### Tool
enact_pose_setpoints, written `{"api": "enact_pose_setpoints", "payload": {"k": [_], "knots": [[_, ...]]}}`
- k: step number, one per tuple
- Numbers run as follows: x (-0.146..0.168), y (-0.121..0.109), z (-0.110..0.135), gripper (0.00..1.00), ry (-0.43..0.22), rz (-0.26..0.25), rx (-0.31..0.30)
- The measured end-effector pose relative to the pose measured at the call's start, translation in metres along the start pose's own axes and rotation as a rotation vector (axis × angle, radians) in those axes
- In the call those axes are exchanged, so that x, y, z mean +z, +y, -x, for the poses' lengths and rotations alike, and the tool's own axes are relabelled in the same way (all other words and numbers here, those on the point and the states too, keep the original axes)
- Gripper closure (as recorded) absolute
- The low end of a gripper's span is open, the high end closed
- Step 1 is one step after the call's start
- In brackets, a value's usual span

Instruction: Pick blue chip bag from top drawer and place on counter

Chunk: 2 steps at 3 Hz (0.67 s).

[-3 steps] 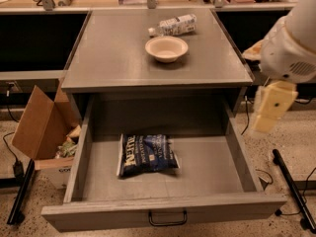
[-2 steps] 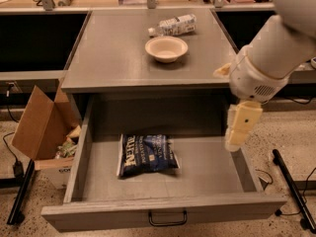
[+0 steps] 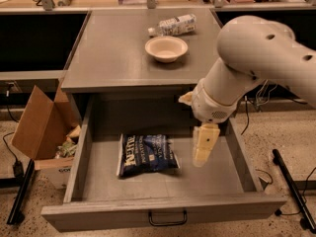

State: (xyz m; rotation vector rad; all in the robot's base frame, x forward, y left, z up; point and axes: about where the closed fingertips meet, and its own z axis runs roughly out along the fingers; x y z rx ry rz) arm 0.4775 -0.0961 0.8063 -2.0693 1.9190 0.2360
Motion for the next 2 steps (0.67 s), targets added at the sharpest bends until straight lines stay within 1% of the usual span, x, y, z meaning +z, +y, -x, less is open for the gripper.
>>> {"api": "enact_pose_setpoints", "payload": {"k": [1,2], "knots": [[0.051,-0.011,0.010,0.00,-0.061,0.037,0.041],[0.076,-0.016,0.016,0.00,-0.120,0.065,0.079]]}}
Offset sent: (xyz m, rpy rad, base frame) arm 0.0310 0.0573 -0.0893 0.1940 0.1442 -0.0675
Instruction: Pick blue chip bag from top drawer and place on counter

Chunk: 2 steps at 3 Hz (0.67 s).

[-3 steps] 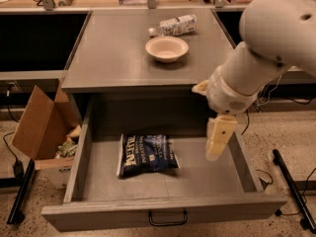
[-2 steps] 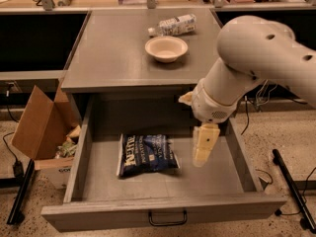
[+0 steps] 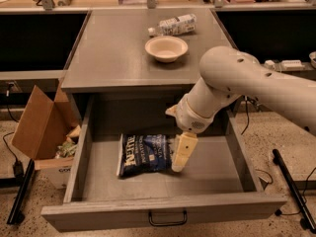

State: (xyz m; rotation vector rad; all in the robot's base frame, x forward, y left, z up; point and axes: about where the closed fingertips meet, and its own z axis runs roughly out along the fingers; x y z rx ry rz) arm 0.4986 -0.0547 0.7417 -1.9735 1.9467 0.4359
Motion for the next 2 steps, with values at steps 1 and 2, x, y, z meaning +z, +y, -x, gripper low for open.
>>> {"api": "enact_pose_setpoints", "payload": {"k": [1,2], "knots": [[0.002,0.000,0.000,0.00,-0.003,0.003,0.002],[0.023,-0.007,-0.004,0.00,0.056,0.017,0.000]]}}
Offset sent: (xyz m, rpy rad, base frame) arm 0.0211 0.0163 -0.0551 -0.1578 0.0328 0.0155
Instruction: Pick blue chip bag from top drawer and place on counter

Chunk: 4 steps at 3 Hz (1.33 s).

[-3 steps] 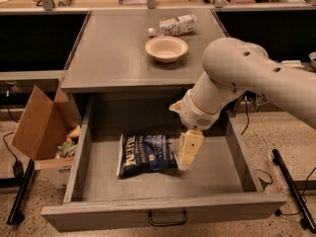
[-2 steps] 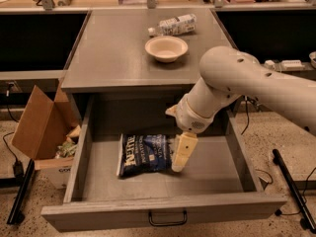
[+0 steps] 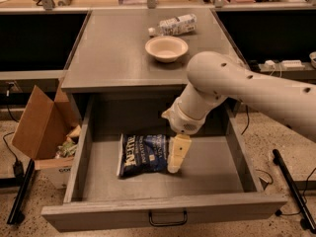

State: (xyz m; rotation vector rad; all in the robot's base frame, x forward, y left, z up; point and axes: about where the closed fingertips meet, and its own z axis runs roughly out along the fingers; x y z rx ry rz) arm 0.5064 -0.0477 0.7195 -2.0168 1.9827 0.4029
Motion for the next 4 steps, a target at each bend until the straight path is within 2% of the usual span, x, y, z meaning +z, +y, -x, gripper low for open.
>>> {"api": "enact_pose_setpoints", "payload": {"k": [1,2,4], "knots": [[0.020,-0.015,-0.005,0.00,0.054,-0.003,0.006],[0.040,-0.027,-0.012,0.00,0.074,0.001,0.022],[0.076,-0.039,-0.009,0.35,0.076,0.044,0.005]]}}
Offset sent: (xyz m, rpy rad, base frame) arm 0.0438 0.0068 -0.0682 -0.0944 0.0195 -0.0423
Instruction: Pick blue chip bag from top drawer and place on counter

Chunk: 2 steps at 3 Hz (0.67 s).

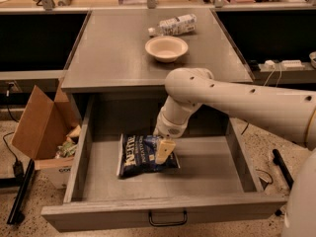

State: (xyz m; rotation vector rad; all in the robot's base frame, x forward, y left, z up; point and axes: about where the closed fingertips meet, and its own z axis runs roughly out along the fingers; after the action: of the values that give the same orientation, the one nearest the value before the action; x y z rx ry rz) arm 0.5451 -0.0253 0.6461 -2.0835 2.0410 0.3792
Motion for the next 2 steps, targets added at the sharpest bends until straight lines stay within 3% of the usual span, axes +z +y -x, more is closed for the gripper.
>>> {"api": "enact_pose_setpoints", "payload": {"k": [1,2], "knots": [[0.001,-0.001,0.002,0.58,-0.001,-0.002,-0.009],[-0.022,-0.001,0.010,0.81,-0.007,-0.063,-0.036]]}}
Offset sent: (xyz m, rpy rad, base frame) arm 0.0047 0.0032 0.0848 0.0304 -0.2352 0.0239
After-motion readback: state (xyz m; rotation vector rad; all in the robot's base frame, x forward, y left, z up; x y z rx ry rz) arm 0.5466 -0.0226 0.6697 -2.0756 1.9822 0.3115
